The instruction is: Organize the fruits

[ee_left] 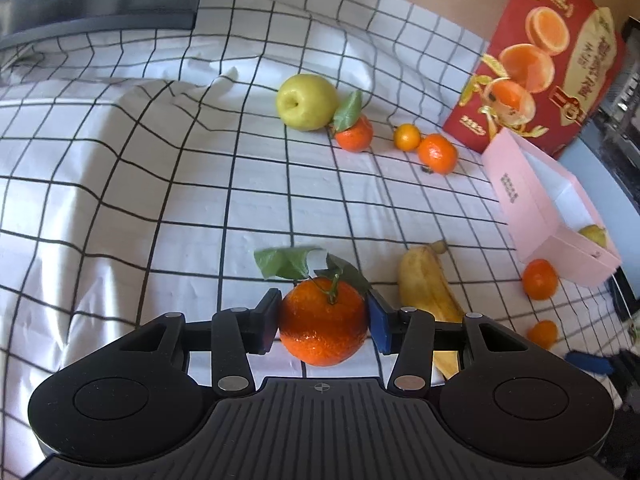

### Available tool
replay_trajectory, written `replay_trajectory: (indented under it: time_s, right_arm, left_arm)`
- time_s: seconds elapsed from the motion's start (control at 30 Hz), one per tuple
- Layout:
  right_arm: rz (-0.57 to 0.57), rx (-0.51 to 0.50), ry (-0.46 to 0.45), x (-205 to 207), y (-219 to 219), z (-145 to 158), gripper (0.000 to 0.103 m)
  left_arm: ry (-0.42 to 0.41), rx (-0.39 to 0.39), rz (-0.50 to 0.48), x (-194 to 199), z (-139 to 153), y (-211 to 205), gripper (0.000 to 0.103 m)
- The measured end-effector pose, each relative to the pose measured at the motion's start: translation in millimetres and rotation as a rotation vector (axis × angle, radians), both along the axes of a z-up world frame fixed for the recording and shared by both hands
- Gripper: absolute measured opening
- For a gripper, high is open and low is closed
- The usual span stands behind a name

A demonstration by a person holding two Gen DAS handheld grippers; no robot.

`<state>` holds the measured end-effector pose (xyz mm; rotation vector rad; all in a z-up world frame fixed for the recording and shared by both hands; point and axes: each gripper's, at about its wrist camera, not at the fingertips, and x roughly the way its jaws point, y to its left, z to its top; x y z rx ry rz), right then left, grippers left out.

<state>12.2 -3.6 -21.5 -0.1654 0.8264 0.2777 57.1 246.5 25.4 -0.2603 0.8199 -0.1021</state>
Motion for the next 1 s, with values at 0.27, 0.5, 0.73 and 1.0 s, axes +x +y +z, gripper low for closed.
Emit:
replay_trajectory:
  time_s: [0.27, 0.5, 0.73, 1.0]
  right_arm:
    - [0.004, 0.012, -0.025, 15, -5, 12, 0.067]
    - [0.043, -0.022, -0.044, 32, 2, 16, 0.030]
    - [-0.007, 0.054, -0.178, 11, -27, 73, 0.030]
    - [-0.141, 0.019, -0.302, -8, -82, 106, 0.030]
  left_arm:
    - [-0.040, -0.030, -0.071, -21, 28, -6, 0.051]
    - [-0.077, -0.038, -0.135, -25, 54, -27, 0.051]
    - [-0.232, -0.053, -0.286, 12, 116, -72, 0.051]
    - [-0.130, 0.034, -0.533, 125, 101, -186, 0.051]
